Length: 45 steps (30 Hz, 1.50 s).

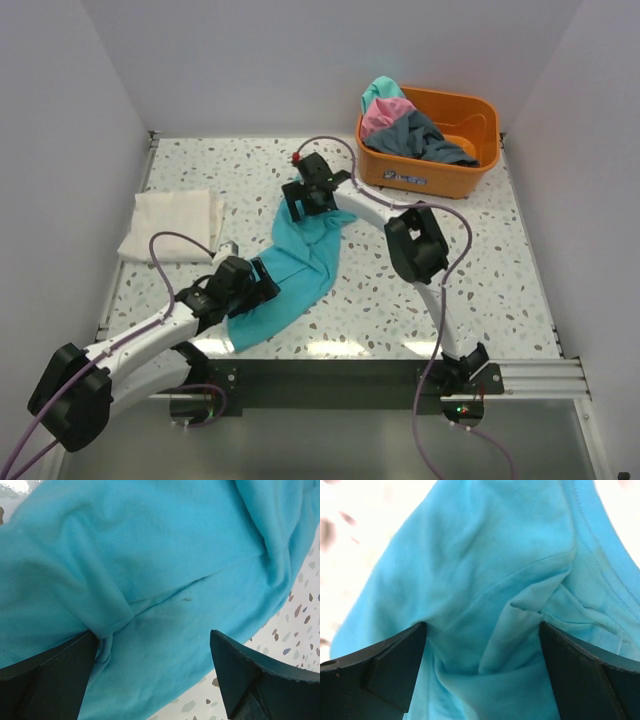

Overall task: Fold and stack the t-shirts
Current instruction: Fold the tshirt

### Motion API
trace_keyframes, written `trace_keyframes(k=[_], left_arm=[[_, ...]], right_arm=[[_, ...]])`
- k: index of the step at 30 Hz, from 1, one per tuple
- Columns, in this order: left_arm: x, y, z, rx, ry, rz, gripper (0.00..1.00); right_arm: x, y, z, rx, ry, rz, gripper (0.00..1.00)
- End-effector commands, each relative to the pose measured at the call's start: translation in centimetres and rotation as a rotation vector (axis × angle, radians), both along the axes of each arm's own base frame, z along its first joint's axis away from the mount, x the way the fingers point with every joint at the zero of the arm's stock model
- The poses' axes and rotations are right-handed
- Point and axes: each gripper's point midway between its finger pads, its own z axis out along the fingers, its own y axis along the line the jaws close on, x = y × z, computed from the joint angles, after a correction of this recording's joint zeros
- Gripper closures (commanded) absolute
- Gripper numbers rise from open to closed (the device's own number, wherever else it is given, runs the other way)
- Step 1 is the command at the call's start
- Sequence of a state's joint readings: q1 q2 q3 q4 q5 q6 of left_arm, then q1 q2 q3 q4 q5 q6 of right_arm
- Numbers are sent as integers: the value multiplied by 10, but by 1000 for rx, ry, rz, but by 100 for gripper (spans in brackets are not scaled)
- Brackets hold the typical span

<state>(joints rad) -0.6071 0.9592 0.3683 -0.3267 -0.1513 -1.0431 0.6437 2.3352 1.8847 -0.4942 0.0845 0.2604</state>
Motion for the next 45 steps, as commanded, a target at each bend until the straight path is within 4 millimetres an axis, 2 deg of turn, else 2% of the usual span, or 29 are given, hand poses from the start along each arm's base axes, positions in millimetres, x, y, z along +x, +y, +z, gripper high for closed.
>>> trace_keyframes(k=[1, 2, 3, 4, 8, 9, 11, 12, 13, 14, 16, 19, 20, 22, 23, 24, 28, 30, 31, 33, 34, 37, 38, 39, 41, 43, 44, 45], left_arm=[[-63, 12, -42, 42, 290, -18, 0], [-66, 8, -42, 28, 298, -23, 0], [-70, 3, -42, 8, 309, -37, 0], [-75, 0, -43, 3, 311, -50, 0], [-90, -13, -44, -50, 341, -61, 0], [-93, -16, -44, -62, 350, -69, 0], [-100, -29, -44, -93, 352, -99, 0], [-105, -32, -47, -92, 368, -110, 0], [-109, -42, -45, -107, 363, -152, 0], [-111, -48, -45, -116, 369, -166, 0], [-121, -60, -43, -99, 392, -229, 0], [-134, -59, -46, -4, 425, -261, 0], [-137, -71, -37, 0, 409, -302, 0], [-140, -75, -35, 27, 406, -329, 0], [-142, -83, -28, 20, 392, -354, 0], [-140, -83, -26, 42, 376, -355, 0], [-130, -109, 0, 16, 277, -408, 0], [-123, -113, 8, 33, 234, -429, 0], [-117, -121, 19, 26, 202, -447, 0], [-109, -121, 30, 53, 159, -453, 0], [-105, -128, 44, 42, 128, -468, 0], [-94, -131, 71, 10, 48, -453, 0], [-89, -131, 83, -5, 4, -451, 0], [-88, -129, 90, -9, -11, -449, 0], [-81, -120, 103, -9, -58, -408, 0], [-77, -105, 106, 20, -65, -360, 0], [-72, -96, 112, 22, -97, -316, 0], [-72, -80, 106, 70, -87, -283, 0]], right_arm=[[-31, 22, -64, -24, 224, 124, 1], [-28, 18, -67, -55, 236, 102, 1], [-11, 29, -54, -25, 195, 102, 1], [-10, 29, -69, -35, 215, 94, 1], [21, 28, -62, 34, 172, 9, 1], [29, 17, -65, 58, 187, -27, 1], [40, 14, -62, 122, 189, -85, 1], [47, 5, -65, 144, 200, -109, 1], [53, 3, -64, 160, 193, -128, 1], [56, 1, -71, 159, 194, -133, 1], [72, -3, -67, 149, 144, -158, 1], [86, -6, -75, 154, 123, -186, 2], [90, -5, -74, 178, 124, -205, 1], [101, -10, -69, 209, 109, -243, 1], [106, -6, -63, 245, 96, -247, 1], [108, -6, -60, 253, 86, -248, 1], [116, -1, -45, 275, 39, -205, 1], [115, 5, -35, 289, 34, -173, 1], [116, 6, -22, 289, 13, -151, 1], [116, 8, -9, 280, -16, -130, 1], [117, 8, 7, 277, -43, -117, 1], [118, 13, 37, 264, -101, -94, 1], [117, 14, 61, 264, -134, -86, 1], [115, 16, 71, 238, -164, -90, 1], [108, 22, 105, 225, -228, -62, 1], [102, 20, 126, 199, -266, -80, 1], [90, 22, 142, 195, -277, -74, 1], [83, 20, 146, 176, -278, -84, 1]])
